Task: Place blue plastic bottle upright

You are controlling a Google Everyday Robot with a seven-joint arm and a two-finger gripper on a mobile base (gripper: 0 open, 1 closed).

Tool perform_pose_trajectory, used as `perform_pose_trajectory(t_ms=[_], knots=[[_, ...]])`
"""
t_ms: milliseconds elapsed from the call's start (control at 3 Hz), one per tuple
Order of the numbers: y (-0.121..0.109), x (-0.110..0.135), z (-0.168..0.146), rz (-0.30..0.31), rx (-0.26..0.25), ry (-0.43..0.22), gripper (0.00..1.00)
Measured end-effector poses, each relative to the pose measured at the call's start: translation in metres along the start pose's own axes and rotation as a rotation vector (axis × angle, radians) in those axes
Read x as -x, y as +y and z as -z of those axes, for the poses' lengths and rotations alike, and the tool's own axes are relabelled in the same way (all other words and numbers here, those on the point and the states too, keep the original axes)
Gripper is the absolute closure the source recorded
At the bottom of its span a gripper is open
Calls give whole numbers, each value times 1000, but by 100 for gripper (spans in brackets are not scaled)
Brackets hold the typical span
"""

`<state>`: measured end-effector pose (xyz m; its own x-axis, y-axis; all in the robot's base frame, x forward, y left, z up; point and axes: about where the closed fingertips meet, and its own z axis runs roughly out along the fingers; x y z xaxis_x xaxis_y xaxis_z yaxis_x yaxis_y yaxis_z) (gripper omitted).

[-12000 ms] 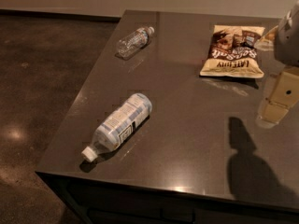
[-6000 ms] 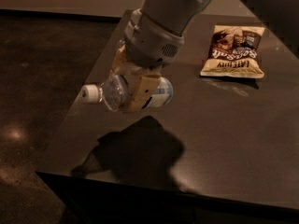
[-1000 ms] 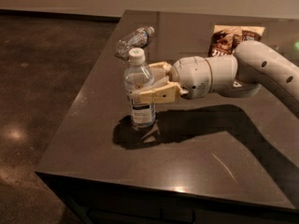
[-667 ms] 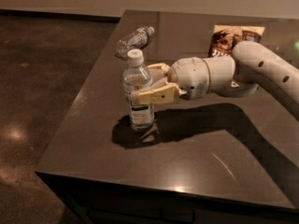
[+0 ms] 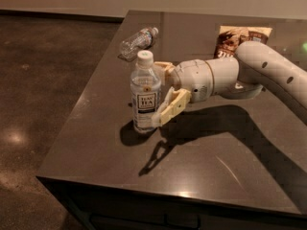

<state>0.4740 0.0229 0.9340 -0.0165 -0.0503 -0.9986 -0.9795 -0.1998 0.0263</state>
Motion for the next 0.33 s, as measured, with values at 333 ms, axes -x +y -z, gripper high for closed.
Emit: perform_pose_trajectory(t_ms=[333], knots=[[0,0,0,0,0,0,0]])
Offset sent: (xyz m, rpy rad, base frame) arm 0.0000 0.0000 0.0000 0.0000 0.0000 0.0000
